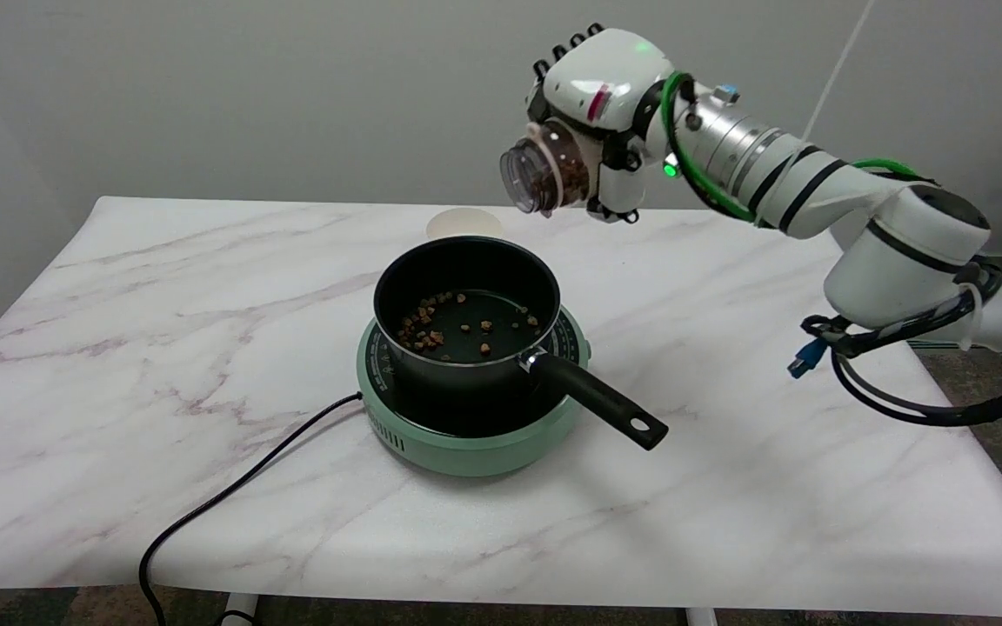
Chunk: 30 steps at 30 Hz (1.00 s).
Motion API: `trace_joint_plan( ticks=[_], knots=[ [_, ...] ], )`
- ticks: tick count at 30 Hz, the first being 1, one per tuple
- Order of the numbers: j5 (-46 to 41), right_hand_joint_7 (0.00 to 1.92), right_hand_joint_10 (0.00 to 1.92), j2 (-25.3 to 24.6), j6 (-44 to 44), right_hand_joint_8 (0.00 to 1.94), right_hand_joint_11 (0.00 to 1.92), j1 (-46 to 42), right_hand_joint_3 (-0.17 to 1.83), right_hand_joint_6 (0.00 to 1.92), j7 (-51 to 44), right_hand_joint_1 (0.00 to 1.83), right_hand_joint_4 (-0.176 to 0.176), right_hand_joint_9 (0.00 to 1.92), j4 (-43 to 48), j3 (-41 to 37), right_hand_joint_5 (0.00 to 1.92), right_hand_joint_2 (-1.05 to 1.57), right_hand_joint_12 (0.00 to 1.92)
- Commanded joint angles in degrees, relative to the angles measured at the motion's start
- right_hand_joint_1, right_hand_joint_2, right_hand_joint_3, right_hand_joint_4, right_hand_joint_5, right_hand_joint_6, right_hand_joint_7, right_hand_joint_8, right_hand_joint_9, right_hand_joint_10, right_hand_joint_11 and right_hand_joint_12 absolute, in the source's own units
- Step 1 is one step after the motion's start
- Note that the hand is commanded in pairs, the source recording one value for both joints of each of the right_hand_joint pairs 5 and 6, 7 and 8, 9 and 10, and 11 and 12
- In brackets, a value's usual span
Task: Place the bottle onto the table.
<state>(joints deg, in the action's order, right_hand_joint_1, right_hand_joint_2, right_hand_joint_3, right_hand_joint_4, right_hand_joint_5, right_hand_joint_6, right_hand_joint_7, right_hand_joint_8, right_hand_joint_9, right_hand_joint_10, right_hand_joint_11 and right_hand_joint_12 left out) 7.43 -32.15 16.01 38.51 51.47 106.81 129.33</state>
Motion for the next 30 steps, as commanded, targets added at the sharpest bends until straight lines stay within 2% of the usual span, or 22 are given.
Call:
trace_joint_plan(
  ticks=[1, 11, 20, 30],
  knots=[
    [-15.81, 1.27, 1.13, -0.43, 1.32, 1.27, 0.98, -17.09, 1.23, 1.31, 2.05, 1.55, 0.0, 1.13, -0.77, -26.58, 1.31, 0.2, 0.98],
    [-27.32, 1.25, 1.12, -2.54, 1.05, 1.25, 0.97, -24.42, 1.31, 1.27, 3.04, 1.56, 0.0, 1.12, -3.5, -38.12, 1.27, 0.11, 0.97],
    [-38.01, 1.25, 1.12, -5.69, -1.54, 1.25, 0.97, -29.45, 1.34, 1.25, 2.69, 1.58, 0.0, 1.12, -7.36, -44.87, 1.25, 0.08, 0.97],
    [-48.49, 1.24, 1.12, -6.28, -9.14, 1.24, 0.97, -33.64, 1.39, 1.23, 2.56, 1.6, 0.0, 1.12, -12.58, -47.32, 1.23, 0.05, 0.97]
  ],
)
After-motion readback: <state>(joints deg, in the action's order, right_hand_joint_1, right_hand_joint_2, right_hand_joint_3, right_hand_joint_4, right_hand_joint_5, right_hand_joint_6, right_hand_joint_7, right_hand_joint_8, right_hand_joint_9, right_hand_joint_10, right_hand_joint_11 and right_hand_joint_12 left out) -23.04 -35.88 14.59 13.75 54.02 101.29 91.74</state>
